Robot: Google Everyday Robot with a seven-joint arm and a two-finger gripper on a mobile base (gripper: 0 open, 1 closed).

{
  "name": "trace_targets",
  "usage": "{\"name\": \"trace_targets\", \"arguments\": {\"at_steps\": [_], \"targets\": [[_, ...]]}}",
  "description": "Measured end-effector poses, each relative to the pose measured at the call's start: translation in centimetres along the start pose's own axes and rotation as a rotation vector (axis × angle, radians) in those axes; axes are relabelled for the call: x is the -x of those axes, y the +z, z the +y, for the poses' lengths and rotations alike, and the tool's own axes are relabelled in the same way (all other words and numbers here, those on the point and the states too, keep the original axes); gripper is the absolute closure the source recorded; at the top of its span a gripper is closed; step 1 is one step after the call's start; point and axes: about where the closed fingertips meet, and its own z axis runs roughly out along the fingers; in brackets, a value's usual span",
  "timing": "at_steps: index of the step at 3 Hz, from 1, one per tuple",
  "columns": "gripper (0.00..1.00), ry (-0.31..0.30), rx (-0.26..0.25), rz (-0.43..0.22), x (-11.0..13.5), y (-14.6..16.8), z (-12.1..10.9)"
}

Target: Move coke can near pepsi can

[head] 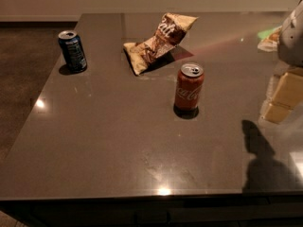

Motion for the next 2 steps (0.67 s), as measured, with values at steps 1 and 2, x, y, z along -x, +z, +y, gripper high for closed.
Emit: {"name": "trace_targets", "arguments": {"at_steps": [1, 2], "targets": [[0.00, 0.000, 0.000, 0.000, 0.00, 0.00, 0.00], [0.00, 0.022, -0.014, -0.001, 0.82, 0.55, -0.81]]}}
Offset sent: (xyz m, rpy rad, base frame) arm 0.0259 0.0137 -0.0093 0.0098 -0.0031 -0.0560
